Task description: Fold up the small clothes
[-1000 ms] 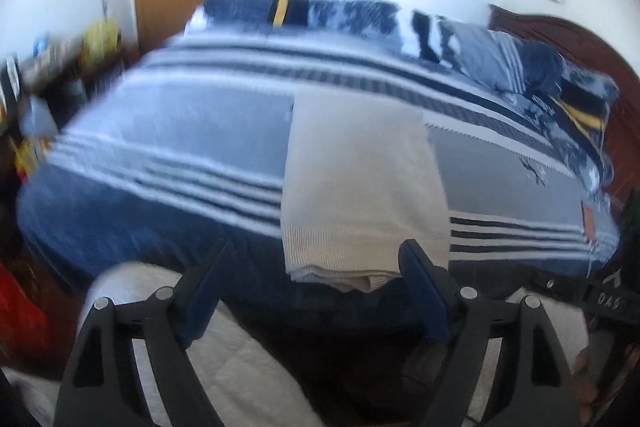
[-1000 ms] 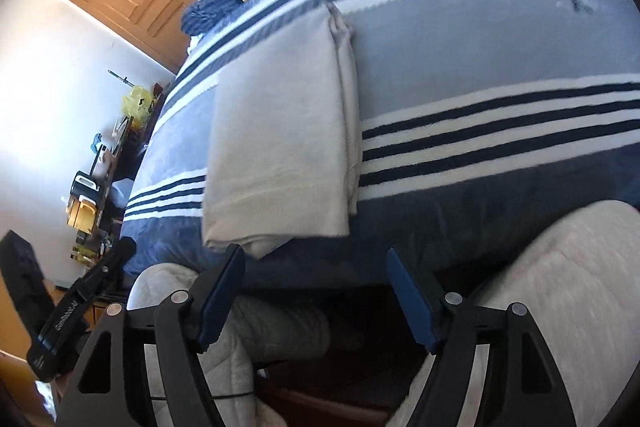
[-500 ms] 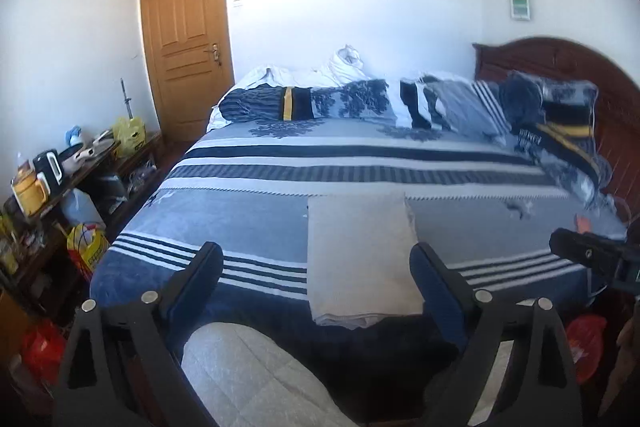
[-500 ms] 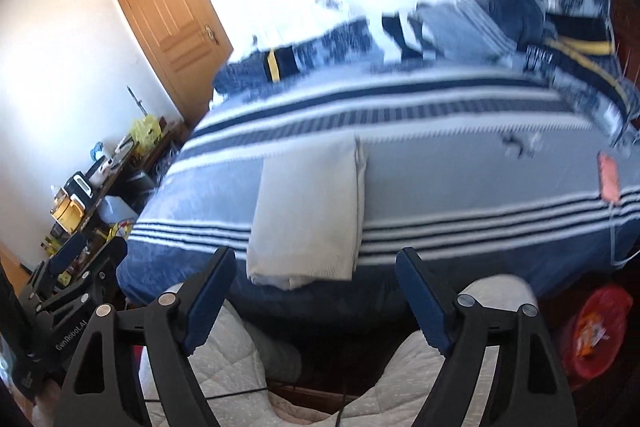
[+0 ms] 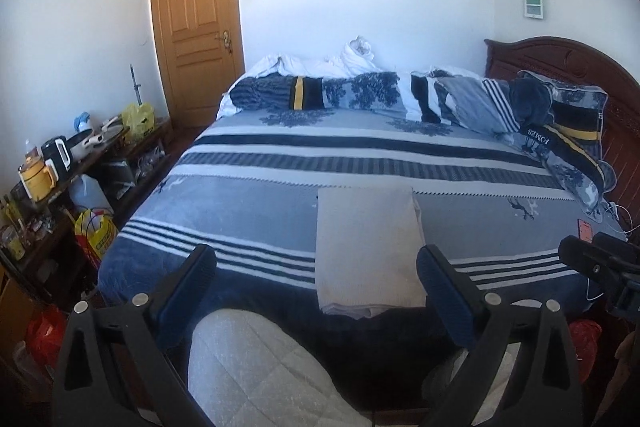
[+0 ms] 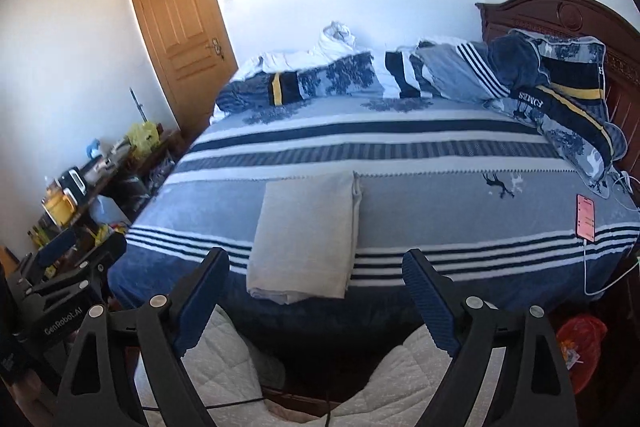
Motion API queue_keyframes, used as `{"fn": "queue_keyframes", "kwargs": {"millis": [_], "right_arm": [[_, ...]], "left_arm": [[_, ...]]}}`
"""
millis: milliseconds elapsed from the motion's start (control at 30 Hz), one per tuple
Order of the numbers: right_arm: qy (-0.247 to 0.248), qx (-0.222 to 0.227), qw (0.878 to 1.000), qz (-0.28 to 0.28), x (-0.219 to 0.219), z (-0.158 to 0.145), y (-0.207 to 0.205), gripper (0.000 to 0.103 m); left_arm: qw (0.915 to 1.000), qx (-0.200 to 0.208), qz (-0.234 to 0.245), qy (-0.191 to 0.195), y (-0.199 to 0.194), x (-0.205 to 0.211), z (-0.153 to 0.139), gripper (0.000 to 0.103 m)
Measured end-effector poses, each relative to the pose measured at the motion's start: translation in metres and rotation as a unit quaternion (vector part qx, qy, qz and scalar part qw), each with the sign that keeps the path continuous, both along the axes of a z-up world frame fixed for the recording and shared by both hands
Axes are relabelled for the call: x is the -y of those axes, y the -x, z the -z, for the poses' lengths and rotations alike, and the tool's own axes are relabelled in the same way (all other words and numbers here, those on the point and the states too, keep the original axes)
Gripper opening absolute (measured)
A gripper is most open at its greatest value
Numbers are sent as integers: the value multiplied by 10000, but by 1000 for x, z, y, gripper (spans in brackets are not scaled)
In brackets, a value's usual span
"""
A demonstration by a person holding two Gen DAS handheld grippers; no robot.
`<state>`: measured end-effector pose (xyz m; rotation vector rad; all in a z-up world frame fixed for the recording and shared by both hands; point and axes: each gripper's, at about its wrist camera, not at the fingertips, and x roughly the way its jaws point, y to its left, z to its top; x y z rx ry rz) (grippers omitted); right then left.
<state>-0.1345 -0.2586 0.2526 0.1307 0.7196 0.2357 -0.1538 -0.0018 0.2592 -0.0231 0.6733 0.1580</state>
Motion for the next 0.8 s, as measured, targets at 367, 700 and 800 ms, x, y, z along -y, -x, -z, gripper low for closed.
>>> {"fn": "queue_keyframes", "kwargs": {"millis": [367, 700, 800], "right_arm": [[244, -304, 9992, -31, -6, 22, -10, 91], [319, -257, 9991, -52, -8, 19, -8, 91], [321, -260, 9991, -49, -8, 18, -7, 91]], "left_arm": [[9978, -650, -86, 2, -11, -1, 23, 100], [9979, -620, -125, -108, -11, 1, 23, 100], [9981, -556, -157, -232, -8, 5, 21, 100]]}}
